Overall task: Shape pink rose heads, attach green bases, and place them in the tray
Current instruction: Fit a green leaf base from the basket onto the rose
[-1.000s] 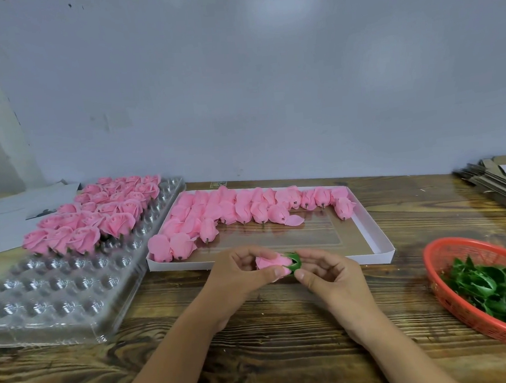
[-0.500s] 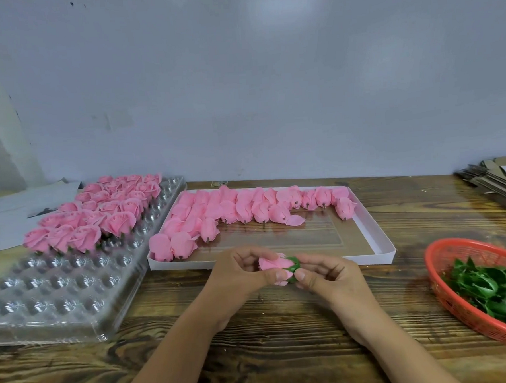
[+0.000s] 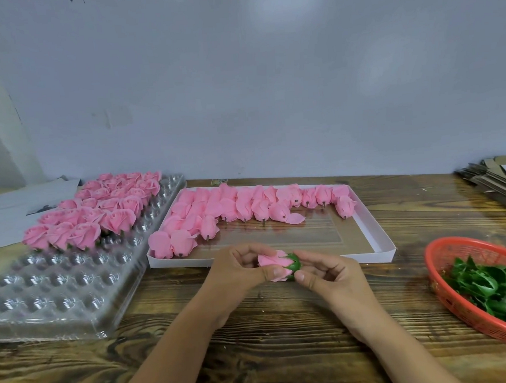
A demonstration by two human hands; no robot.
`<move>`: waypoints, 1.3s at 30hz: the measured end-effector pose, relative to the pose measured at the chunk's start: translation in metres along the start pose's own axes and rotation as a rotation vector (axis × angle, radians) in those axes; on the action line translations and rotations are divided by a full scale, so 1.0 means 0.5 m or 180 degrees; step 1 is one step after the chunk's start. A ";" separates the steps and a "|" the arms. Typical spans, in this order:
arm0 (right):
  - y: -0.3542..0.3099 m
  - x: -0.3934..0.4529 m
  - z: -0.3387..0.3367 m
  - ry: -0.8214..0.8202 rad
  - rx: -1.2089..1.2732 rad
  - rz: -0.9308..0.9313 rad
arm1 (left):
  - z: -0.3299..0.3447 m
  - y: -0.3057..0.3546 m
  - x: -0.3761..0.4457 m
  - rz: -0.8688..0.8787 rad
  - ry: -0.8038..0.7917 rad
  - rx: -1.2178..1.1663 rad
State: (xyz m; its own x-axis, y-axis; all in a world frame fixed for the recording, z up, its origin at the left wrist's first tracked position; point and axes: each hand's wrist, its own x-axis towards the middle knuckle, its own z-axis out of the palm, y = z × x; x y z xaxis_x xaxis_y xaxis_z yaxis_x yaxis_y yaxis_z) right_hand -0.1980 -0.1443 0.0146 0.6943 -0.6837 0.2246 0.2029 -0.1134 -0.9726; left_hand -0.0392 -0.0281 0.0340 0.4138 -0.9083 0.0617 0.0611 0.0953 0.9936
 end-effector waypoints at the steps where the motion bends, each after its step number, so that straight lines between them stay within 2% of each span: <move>1: -0.001 -0.001 0.000 0.0001 -0.0029 -0.0010 | 0.000 0.000 0.000 -0.0006 0.0002 0.0000; 12: -0.006 -0.002 0.006 0.0054 -0.0074 -0.0100 | 0.000 -0.001 -0.002 -0.0104 -0.0020 -0.0044; 21: -0.005 -0.002 0.004 -0.0174 0.0067 0.0005 | 0.004 0.001 -0.002 -0.0026 -0.0051 -0.0150; 24: -0.004 0.001 0.004 0.0055 0.0101 0.0026 | 0.004 0.002 0.000 -0.0001 0.0010 -0.0182; 28: -0.002 0.003 0.002 0.0324 -0.0309 -0.0208 | 0.005 0.001 0.000 0.0064 0.0009 -0.0196; 33: 0.000 0.000 -0.001 0.0264 -0.0681 -0.0348 | 0.003 -0.001 0.000 0.0024 0.0048 -0.0144; 39: -0.005 -0.002 -0.002 0.0199 -0.0546 -0.0351 | 0.003 0.003 -0.002 -0.0054 0.0026 -0.0102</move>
State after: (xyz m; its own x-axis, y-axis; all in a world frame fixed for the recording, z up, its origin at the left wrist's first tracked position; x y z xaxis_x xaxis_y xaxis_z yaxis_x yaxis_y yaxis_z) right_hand -0.1998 -0.1440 0.0170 0.6291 -0.7032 0.3312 0.1511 -0.3073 -0.9395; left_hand -0.0407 -0.0277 0.0357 0.4198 -0.9066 0.0439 0.0972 0.0930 0.9909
